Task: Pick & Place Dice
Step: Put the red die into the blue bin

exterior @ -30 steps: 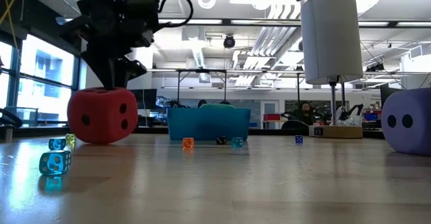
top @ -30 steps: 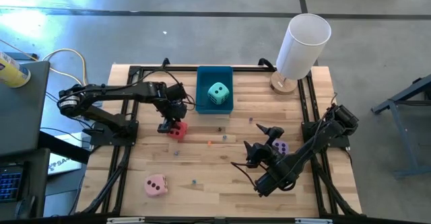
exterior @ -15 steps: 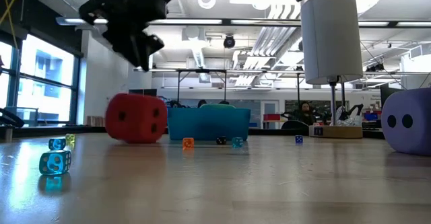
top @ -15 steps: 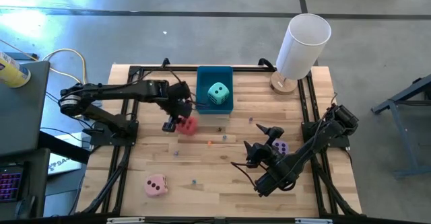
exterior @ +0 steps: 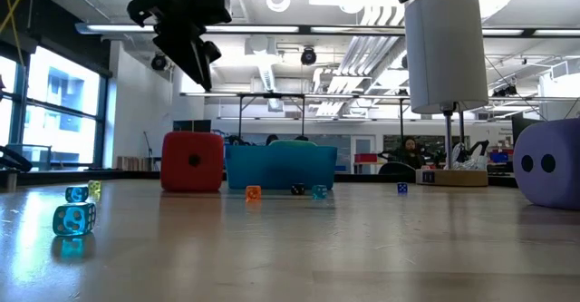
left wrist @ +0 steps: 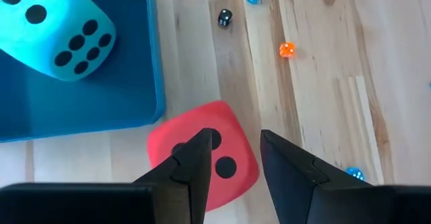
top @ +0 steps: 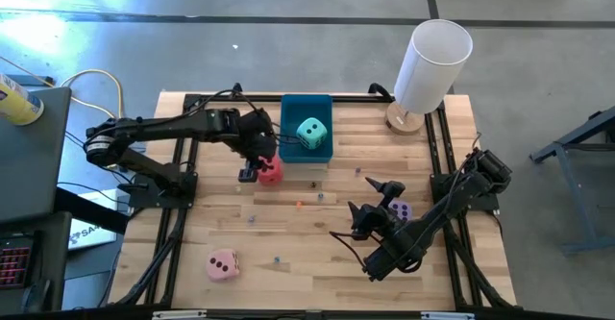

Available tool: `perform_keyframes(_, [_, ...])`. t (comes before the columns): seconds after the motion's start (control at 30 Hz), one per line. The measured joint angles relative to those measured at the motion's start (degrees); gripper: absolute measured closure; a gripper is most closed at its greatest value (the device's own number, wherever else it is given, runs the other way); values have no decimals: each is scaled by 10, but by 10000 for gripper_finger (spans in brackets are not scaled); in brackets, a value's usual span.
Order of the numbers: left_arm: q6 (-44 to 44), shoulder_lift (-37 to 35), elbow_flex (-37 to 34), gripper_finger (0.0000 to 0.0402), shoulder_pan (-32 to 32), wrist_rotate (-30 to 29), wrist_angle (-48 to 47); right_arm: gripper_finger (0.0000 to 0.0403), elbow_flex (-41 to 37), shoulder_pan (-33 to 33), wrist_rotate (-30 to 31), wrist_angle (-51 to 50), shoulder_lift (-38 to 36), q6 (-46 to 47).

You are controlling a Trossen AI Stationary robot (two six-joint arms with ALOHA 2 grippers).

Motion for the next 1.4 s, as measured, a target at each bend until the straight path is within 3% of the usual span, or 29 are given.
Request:
perform_keyframes(0.17, [-56,0,0,276,3,0,1,3,0,0,0,0,0,0])
perform_keyframes(0.3, [-58,0,0,240,3,0,-3,3,0,0,0,1,0,0])
perform_keyframes(0.53, [-96,0,-1,91,2,-36,-2,3,0,0,0,1,0,0])
perform_keyframes(0.67, [-115,1,-8,13,-6,-92,-3,3,0,0,0,1,0,0])
perform_keyframes(0.93, [-136,26,-12,5,-8,-91,-3,3,0,0,0,1,0,0])
perform_keyframes(1.4, [-292,100,-12,2,8,-98,-3,3,0,0,-1,1,0,-4])
